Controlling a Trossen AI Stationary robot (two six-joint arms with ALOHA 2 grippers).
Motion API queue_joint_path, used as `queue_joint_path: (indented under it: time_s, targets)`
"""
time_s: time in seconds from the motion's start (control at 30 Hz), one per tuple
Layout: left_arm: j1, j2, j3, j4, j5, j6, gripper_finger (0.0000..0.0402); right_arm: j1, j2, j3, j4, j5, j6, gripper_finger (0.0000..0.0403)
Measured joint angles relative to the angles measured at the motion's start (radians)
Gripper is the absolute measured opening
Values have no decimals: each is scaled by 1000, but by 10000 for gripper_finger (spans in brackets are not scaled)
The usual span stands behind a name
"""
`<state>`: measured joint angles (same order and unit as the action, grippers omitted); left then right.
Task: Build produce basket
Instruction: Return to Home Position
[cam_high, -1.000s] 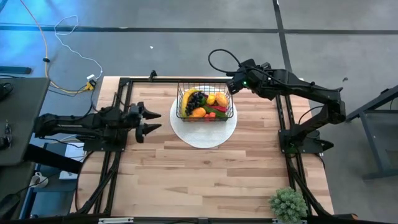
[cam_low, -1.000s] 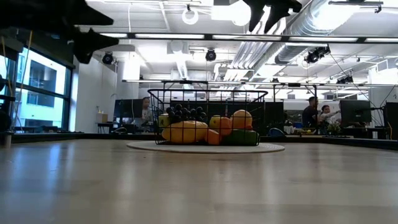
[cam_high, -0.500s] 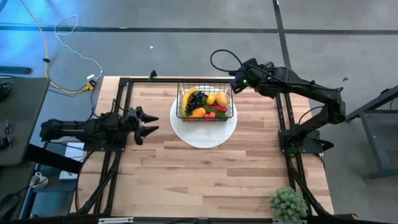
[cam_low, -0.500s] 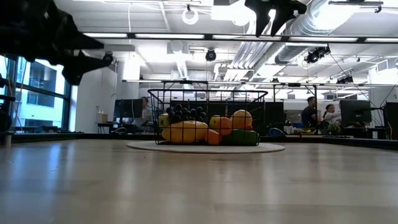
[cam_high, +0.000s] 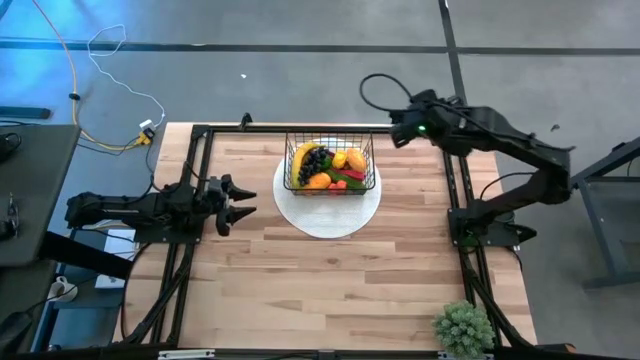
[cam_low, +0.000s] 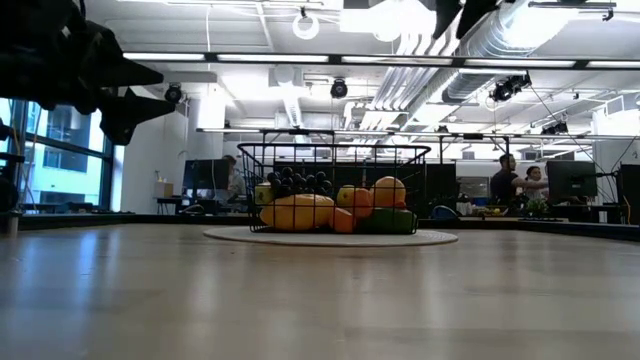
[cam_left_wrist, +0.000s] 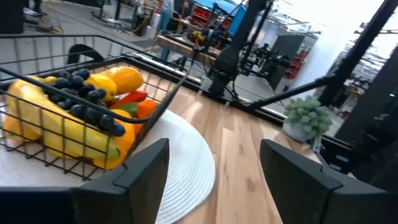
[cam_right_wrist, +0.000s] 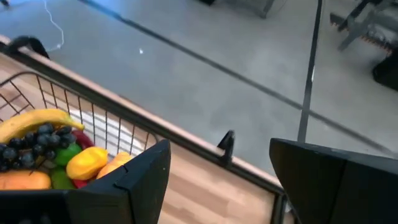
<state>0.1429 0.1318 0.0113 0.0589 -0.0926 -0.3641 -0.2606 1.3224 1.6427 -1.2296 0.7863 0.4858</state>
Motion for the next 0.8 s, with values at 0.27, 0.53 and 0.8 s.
queue_joint_path:
  time_s: [0.27, 0.53, 0.8]
  targets:
    - [0, 0, 0, -3, 10, 0, 239, 49, -292, -339, 147, 35, 37, 254]
    - [0, 1, 1, 2, 2, 55, 239, 137, -596, -728, 431, -70, 57, 254]
    - [0, 1, 1, 21, 1, 210, 239, 220, -790, -998, 622, -136, 44, 254]
